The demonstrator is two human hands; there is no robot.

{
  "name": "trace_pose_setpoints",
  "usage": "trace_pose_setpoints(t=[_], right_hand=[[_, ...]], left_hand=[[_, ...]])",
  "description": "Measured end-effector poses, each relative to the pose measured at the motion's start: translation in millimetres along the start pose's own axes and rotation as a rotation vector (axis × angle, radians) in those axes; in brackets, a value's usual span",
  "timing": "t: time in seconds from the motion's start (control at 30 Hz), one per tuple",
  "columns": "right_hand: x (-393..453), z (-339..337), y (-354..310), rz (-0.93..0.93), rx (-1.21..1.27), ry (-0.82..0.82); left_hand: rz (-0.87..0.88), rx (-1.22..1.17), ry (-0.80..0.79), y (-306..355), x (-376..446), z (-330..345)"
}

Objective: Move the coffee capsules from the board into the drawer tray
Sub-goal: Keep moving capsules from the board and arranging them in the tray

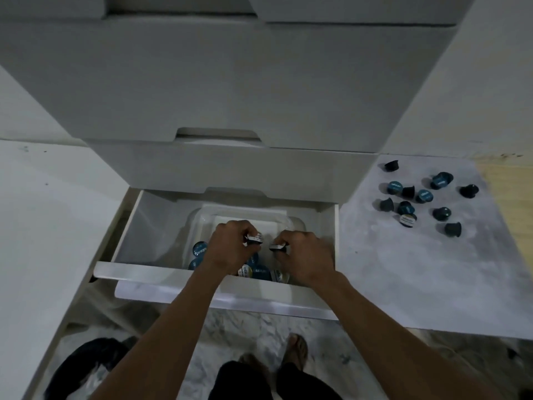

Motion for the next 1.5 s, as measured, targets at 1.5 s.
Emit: trace_pose_setpoints(t=[1.5], right_hand=[[32.1, 39.0, 3.9, -0.058, -0.200, -0.264]], left_hand=[[-0.104, 0.085, -0.392, -36.3, 29.8, 56.3]])
Point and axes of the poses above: each hand's wrist, its own x-axis towards the middle knuckle, its own z-axis out of the palm, y = z × x, the point moved 9 cm from there along x, towards the middle knuckle, and after that the axes turned 7 degrees about -x, right-handed, at the moved point
